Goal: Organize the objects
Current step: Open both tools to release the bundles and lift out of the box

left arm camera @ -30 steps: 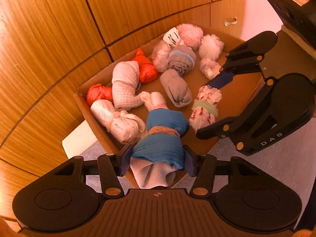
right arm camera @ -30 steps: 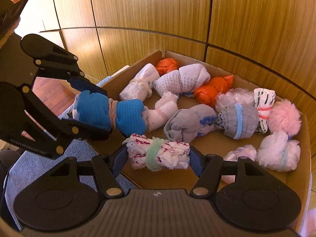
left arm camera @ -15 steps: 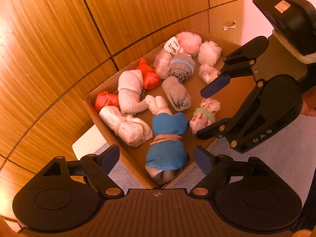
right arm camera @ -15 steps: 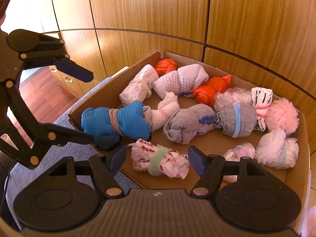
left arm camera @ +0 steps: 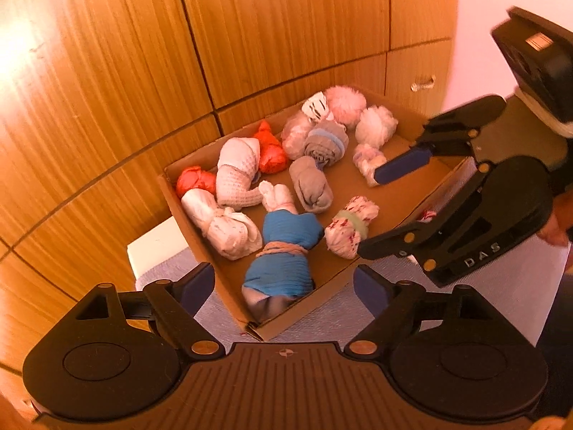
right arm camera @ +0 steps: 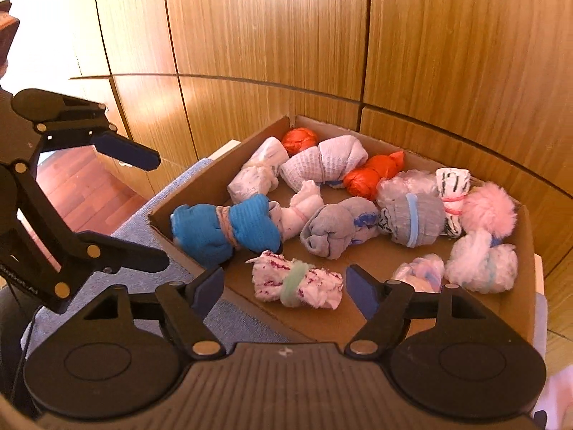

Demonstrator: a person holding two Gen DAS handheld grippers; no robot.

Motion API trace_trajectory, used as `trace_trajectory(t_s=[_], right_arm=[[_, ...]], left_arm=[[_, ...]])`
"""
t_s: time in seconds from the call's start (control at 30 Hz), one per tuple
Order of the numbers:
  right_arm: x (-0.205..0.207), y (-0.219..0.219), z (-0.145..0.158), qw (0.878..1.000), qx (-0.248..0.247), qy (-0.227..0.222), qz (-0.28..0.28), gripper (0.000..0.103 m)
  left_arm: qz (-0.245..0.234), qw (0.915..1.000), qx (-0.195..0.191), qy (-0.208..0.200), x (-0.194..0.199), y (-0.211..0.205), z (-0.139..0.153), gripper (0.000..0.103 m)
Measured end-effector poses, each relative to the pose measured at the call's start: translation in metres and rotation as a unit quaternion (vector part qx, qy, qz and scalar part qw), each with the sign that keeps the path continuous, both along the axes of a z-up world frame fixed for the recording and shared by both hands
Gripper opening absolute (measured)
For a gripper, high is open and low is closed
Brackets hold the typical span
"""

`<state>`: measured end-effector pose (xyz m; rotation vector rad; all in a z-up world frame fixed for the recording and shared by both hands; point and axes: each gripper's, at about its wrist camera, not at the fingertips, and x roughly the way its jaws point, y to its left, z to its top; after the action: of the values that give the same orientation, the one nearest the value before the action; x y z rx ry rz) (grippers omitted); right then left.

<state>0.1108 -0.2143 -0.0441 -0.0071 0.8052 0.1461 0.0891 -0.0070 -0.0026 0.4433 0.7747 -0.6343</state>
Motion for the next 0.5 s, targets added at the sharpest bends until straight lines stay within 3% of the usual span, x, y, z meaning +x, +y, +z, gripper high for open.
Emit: trace_trajectory(t_s=[0.5], right_arm=[[-0.035, 0.000, 0.021, 0.998, 0.008, -0.045, -0.037, 0.077]], left_arm=[[0.082, 0.9958, -0.040, -0.004, -0.018, 0.003, 0.003, 0.091]])
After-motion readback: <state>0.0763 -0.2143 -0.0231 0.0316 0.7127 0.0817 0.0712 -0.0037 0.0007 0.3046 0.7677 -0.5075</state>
